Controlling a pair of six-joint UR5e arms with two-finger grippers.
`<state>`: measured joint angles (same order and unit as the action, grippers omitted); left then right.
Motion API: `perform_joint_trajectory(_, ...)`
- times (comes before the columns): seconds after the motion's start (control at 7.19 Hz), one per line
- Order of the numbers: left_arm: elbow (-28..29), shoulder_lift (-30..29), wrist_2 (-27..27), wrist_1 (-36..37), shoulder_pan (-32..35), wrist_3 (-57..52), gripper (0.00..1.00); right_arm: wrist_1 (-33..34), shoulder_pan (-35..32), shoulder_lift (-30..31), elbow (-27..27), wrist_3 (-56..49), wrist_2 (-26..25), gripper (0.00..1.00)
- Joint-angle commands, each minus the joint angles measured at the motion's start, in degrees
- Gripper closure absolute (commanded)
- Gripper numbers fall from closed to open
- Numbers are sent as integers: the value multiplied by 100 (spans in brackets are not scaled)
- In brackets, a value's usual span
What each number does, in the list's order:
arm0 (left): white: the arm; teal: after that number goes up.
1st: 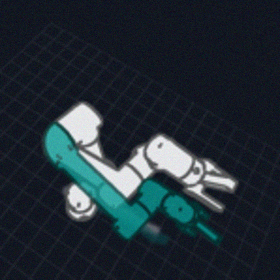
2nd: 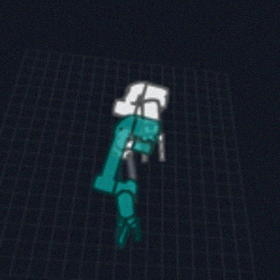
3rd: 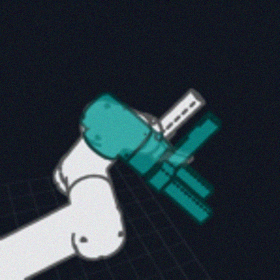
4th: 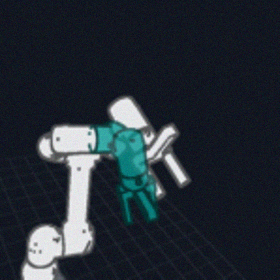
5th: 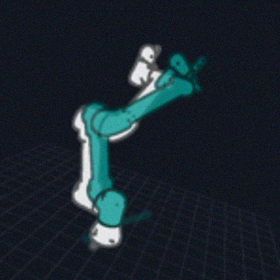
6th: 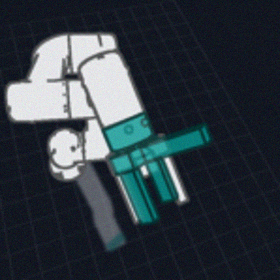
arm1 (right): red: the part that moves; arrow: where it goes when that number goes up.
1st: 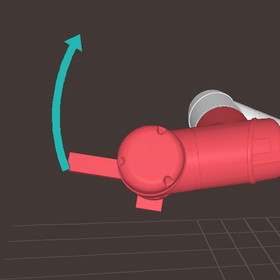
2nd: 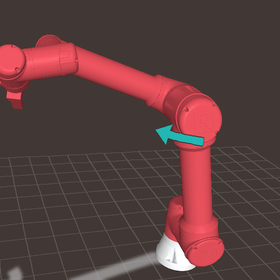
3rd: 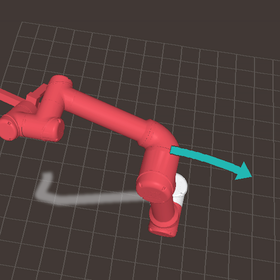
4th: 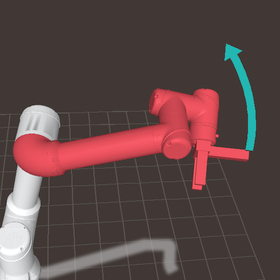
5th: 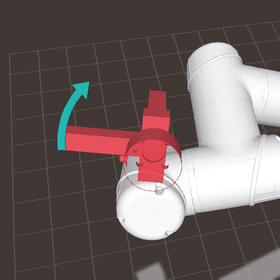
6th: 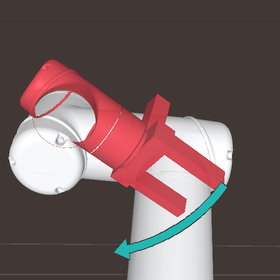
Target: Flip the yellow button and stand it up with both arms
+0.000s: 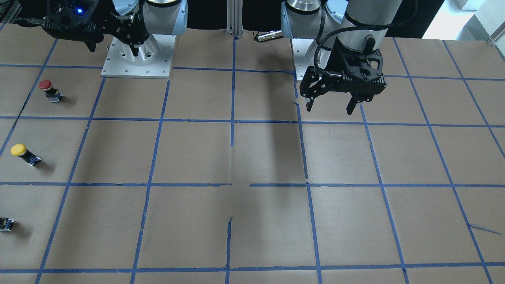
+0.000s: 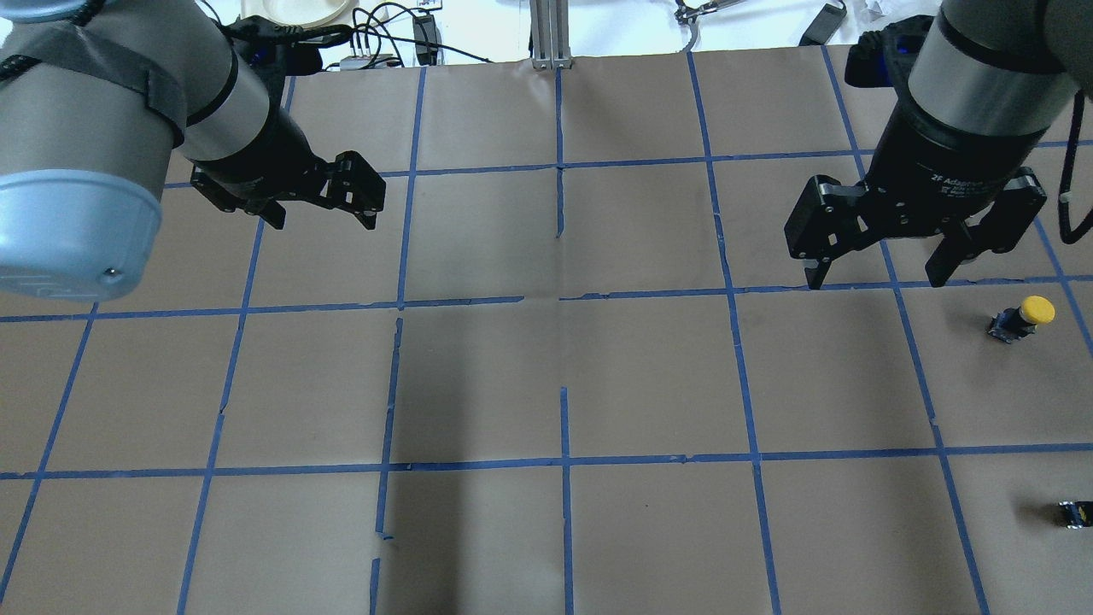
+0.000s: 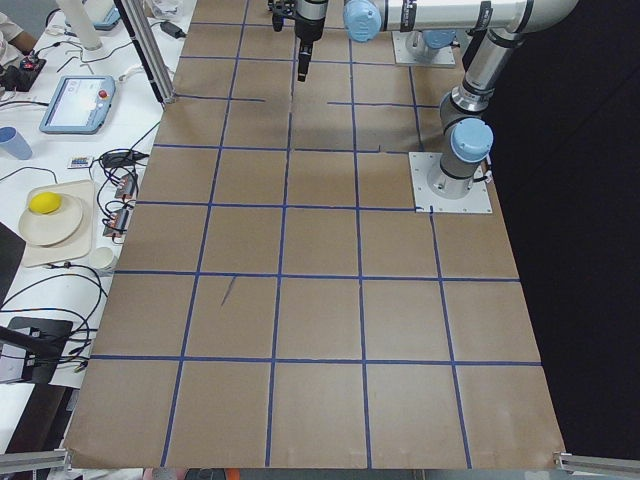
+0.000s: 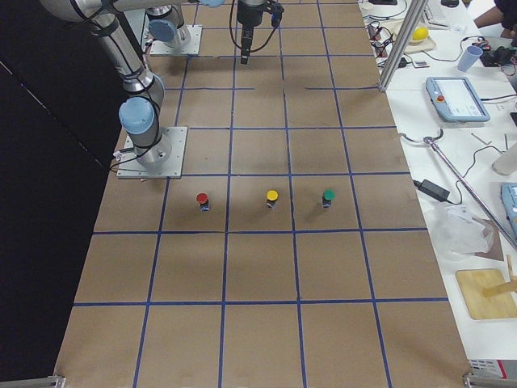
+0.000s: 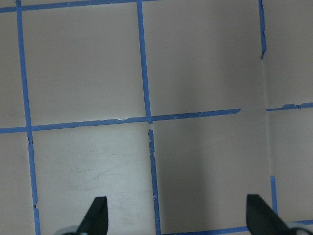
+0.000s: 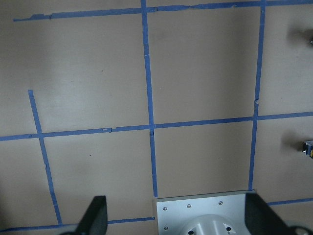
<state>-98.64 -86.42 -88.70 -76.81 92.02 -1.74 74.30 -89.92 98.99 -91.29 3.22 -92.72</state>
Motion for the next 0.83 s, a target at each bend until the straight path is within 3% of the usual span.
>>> perform_joint_trajectory(0.0, -15, 46, -15, -1, 0, -11, 0, -12, -26, -20, -3, -5, 17, 0)
perform_joint_trajectory(0.7, -6, -33, -16, -1, 0, 68, 0, 109, -122, -11, -11, -14, 17, 0)
